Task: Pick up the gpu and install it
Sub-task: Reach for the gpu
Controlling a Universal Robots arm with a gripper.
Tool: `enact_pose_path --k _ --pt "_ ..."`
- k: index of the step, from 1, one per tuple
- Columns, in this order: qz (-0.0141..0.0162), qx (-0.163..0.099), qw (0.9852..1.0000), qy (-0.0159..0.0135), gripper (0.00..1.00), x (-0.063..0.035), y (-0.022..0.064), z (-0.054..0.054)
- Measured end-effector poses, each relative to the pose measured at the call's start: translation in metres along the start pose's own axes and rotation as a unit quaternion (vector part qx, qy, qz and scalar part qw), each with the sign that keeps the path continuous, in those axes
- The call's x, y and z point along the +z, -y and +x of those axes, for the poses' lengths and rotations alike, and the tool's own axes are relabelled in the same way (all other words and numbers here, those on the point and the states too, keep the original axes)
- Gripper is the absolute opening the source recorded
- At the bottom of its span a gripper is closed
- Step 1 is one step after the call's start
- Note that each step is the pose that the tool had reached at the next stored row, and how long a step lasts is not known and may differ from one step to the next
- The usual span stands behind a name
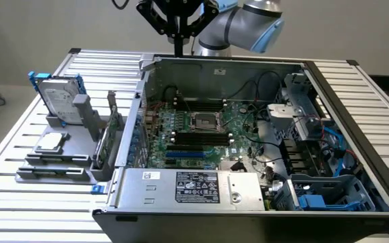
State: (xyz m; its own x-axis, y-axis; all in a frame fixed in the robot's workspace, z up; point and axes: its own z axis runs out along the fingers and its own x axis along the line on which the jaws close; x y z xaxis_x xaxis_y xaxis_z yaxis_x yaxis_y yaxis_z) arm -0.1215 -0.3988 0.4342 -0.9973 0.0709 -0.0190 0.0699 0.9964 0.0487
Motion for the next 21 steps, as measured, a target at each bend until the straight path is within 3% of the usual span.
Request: enact_pose_path --k 2,10,21 --pt "0.0002 0.0 1.0 -0.0001 0.11 -0.0002 0.0003 0.005" --pt "0.0001 0.0 1.0 -0.0009 0.11 0.0025 0.0031 0.041" --pt "0.0039 -0.001 1.0 -0.0013 0.11 0.0119 0.0065 0.084"
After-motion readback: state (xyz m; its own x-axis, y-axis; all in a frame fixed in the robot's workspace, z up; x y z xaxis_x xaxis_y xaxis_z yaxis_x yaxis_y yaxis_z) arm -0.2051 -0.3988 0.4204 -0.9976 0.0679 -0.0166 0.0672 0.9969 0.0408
